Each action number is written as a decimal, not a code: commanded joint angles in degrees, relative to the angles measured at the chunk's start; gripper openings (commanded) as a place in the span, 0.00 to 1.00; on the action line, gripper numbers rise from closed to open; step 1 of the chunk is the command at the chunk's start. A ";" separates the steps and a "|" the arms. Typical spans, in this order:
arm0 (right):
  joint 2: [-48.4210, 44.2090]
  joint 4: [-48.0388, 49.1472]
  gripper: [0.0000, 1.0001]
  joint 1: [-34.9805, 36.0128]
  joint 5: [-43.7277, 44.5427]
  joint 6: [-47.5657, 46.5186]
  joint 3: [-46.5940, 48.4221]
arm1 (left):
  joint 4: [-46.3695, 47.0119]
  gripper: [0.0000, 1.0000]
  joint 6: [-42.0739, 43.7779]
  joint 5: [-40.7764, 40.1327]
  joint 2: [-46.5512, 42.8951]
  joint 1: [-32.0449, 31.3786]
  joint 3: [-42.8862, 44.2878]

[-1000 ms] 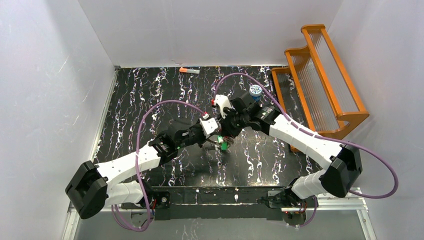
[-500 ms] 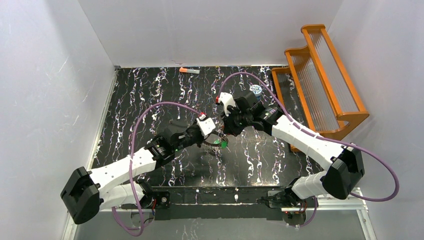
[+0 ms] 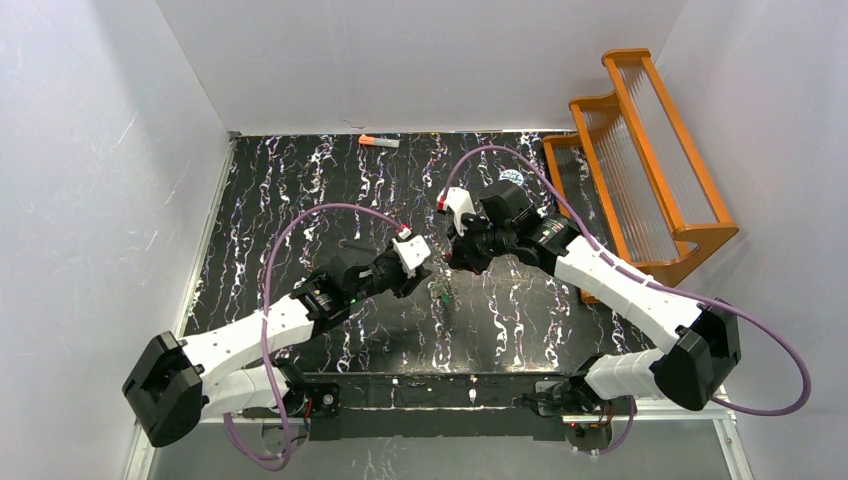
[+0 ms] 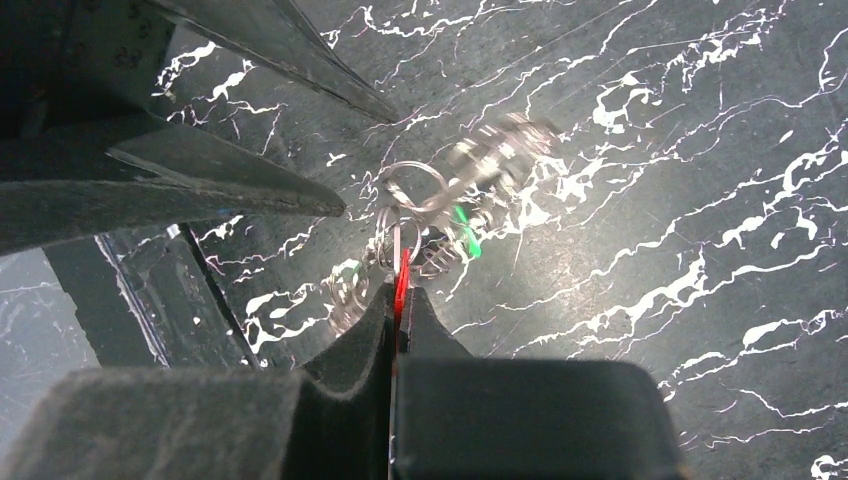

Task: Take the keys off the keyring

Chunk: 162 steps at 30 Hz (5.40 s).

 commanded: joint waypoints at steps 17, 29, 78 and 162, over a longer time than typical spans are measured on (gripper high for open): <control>-2.24 0.48 0.01 1.27 -5.29 -4.24 0.07 | -8.09 0.45 3.04 7.60 1.42 0.82 6.47; -3.34 0.29 0.01 3.48 -5.07 -5.66 -0.45 | -11.18 0.38 3.70 12.68 2.45 1.61 8.77; -12.56 6.86 0.01 4.92 6.83 0.44 -7.24 | -16.82 0.33 2.51 13.84 -1.56 1.81 9.57; -12.39 6.37 0.01 4.89 2.64 -3.29 -6.18 | -11.53 0.05 -4.18 36.46 7.46 6.77 14.06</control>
